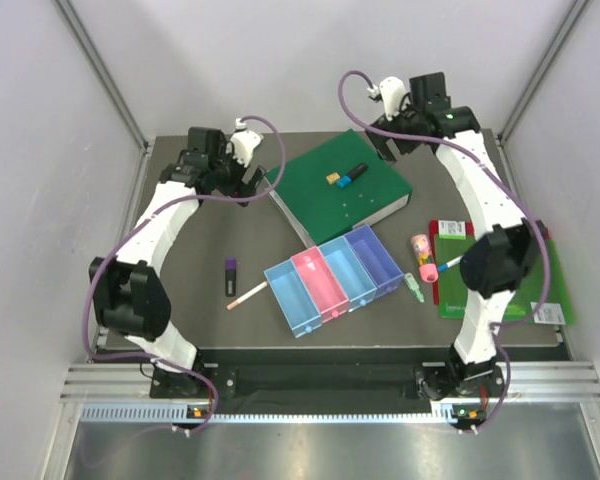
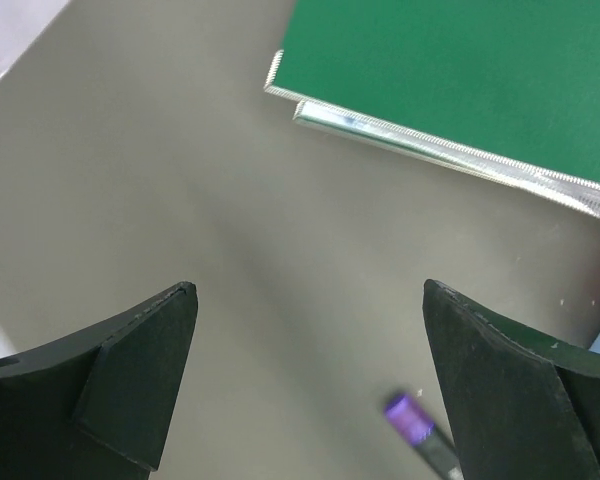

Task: Sort the stationery into containers
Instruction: Move the pen to the center of the board.

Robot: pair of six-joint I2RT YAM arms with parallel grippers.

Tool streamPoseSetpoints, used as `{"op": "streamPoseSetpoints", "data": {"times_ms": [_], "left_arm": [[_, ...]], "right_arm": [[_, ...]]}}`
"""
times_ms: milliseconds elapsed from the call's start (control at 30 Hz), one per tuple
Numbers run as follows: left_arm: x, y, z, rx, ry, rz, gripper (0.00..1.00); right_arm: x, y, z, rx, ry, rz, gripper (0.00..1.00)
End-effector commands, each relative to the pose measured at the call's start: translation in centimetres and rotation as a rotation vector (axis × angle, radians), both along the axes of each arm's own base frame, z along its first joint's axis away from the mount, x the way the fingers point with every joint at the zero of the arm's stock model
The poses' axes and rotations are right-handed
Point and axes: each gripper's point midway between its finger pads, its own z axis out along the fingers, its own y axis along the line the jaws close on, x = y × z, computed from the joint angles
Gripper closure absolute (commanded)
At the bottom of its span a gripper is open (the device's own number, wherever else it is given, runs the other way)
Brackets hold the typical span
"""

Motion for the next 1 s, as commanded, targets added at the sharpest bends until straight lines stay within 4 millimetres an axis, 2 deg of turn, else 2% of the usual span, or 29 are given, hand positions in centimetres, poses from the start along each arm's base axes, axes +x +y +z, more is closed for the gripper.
{"op": "streamPoseSetpoints", "data": {"times_ms": [0, 100, 167, 233, 267, 333, 567, 667, 700, 767, 800, 900, 933, 967], "left_arm": [[2.6, -2.9, 2.1, -0.042, -0.117, -0.102, 0.01], [3.8, -3.4, 1.7, 0.004, -0.151, -0.143, 0.01], [4.5, -3.4, 1.5, 0.026, -0.152, -0.150, 0.01], [5.0, -3.5, 1.5, 0.033, -0.152, -0.153, 0.01], [5.1, -3.5, 1.5, 0.037, -0.152, -0.152, 0.01], [5.1, -3.5, 1.4, 0.040, -0.150, -0.152, 0.01], [4.2, -3.0, 2.2, 0.051, -0.166, -0.150, 0.01], [3.6, -2.6, 2.6, 0.062, -0.177, -0.138, 0.01], [3.4, -2.4, 2.4, 0.066, -0.170, -0.134, 0.01], [3.2, -2.1, 2.6, 0.076, -0.175, -0.122, 0.01], [3.1, -1.9, 2.3, 0.082, -0.168, -0.118, 0.01], [2.7, -1.5, 1.7, 0.102, -0.158, -0.113, 0.01], [2.7, -1.5, 1.8, 0.104, -0.160, -0.113, 0.01], [2.5, -1.5, 1.7, 0.106, -0.153, -0.115, 0.01]], "right_arm": [[4.0, 2.2, -0.6, -0.062, -0.070, 0.105, 0.02], [5.2, 3.4, -3.0, -0.210, -0.102, 0.271, 0.02], [5.1, 4.1, -5.3, -0.316, -0.097, 0.353, 0.00], [5.7, 4.5, -6.1, -0.409, -0.142, 0.440, 0.00], [5.6, 4.8, -7.0, -0.426, -0.131, 0.477, 0.00], [6.0, 5.3, -7.2, -0.467, -0.164, 0.542, 0.00], [7.3, 6.4, -9.9, -0.593, -0.197, 0.699, 0.00], [8.7, 6.7, -10.5, -0.575, -0.218, 0.644, 0.00], [10.3, 7.3, -9.3, -0.558, -0.296, 0.597, 0.00], [11.5, 7.4, -9.0, -0.527, -0.342, 0.522, 0.00], [12.9, 7.8, -7.3, -0.511, -0.428, 0.473, 0.00], [14.1, 8.4, -6.4, -0.456, -0.499, 0.389, 0.00], [14.7, 8.6, -5.5, -0.449, -0.534, 0.368, 0.00], [15.0, 9.0, -6.4, -0.446, -0.523, 0.373, 0.00]]}}
